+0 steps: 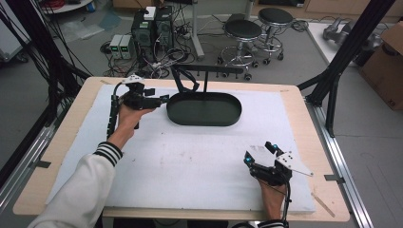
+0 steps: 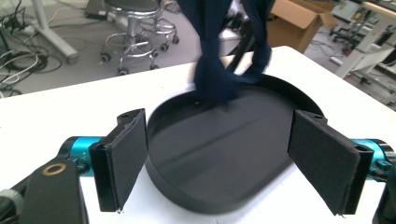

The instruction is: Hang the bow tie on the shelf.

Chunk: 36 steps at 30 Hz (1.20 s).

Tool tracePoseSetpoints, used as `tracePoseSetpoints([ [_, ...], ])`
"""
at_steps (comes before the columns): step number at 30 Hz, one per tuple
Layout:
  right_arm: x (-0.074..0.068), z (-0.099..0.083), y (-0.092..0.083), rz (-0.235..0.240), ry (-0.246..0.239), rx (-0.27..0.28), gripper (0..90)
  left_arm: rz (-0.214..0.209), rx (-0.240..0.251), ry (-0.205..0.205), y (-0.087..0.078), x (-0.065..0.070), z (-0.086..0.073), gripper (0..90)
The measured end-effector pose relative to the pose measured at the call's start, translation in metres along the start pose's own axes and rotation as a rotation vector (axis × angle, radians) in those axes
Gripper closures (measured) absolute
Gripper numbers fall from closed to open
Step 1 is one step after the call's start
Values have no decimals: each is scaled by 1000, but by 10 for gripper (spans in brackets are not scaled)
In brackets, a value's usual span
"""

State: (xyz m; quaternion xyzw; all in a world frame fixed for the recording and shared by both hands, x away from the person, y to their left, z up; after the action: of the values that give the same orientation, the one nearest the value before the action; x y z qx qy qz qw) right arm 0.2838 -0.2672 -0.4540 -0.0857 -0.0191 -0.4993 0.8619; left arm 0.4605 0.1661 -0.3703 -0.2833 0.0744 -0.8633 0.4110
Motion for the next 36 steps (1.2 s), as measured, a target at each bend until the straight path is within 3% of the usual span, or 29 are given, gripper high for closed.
tracePoseSetpoints([
  [3,1,0,0,1,11,6,92,-27,16,58,-19,3,-15,205],
  [8,0,0,0,-5,-8,9,93,-69,105,111,-65,1,-44,203],
  [11,-1,0,0,-6,-20,9,92,-42,180,165,-95,-6,-67,184],
  [14,-3,0,-1,-7,-29,9,92,-22,253,164,-118,-16,-87,182],
  [17,-2,0,0,-8,-22,1,92,-16,290,160,-133,-23,-103,181],
  [19,-2,0,0,-12,-22,7,92,-10,319,166,-138,-26,-112,181],
  [24,-2,0,0,-14,-21,2,92,-17,318,177,-139,-27,-127,161],
  [28,-2,0,0,-15,-23,0,92,-22,343,159,-136,-27,-137,156],
  [30,-3,0,0,-12,-31,-3,92,-19,330,161,-133,-27,-143,156],
  [32,-3,0,1,-13,-35,-2,92,-17,333,183,-133,-25,-144,156],
  [36,-3,0,1,-14,-35,0,92,-20,331,185,-133,-25,-144,156],
])
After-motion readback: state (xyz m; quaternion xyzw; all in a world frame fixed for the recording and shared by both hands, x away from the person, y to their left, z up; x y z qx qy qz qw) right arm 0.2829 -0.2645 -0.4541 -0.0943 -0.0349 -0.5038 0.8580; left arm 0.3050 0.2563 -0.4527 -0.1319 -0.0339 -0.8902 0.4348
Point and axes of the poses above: each handheld gripper's, and its own axes: y roughly forward along the jaws, z roughly out of its top, x roughly to its right, the point moved 2 cm from there along y, roughly forward along the jaws, and after that the axes turned 14 degrees about -y, right-handed, at the moved point
